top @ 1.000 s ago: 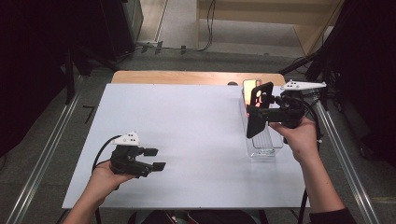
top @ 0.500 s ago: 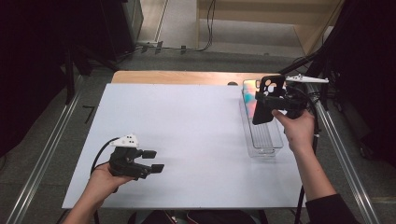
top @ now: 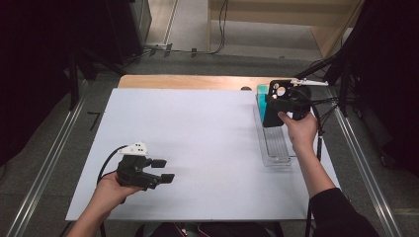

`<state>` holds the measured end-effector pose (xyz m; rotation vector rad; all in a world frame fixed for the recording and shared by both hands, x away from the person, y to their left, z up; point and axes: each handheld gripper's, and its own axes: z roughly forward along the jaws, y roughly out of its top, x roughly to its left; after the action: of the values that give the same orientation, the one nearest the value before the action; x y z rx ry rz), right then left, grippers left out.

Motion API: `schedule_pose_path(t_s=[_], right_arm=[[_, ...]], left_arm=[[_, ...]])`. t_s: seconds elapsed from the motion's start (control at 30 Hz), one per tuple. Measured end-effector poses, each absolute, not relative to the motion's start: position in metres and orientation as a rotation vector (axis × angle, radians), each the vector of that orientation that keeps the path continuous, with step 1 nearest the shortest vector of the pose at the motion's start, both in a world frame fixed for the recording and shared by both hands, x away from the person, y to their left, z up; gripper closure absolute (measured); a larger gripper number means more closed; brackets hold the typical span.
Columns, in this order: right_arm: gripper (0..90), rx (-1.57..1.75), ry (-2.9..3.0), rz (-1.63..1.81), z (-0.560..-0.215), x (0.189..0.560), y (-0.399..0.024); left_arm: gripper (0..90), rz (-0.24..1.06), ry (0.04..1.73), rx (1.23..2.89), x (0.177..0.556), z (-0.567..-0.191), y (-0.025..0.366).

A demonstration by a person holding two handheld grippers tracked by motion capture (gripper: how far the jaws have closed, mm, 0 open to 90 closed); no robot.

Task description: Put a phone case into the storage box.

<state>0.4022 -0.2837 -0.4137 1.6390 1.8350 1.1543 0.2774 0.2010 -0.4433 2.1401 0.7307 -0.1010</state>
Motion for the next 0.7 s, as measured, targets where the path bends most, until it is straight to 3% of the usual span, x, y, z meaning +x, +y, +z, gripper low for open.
schedule_pose_path(t_s=[0.7], right_arm=[[13.4, 1.74, 1.769, 1.02, -0.453, 0.44, -0.271]], left_arm=[[32.8, -0.1, 0.727, 2.136, 0.278, -0.443, 0.201]])
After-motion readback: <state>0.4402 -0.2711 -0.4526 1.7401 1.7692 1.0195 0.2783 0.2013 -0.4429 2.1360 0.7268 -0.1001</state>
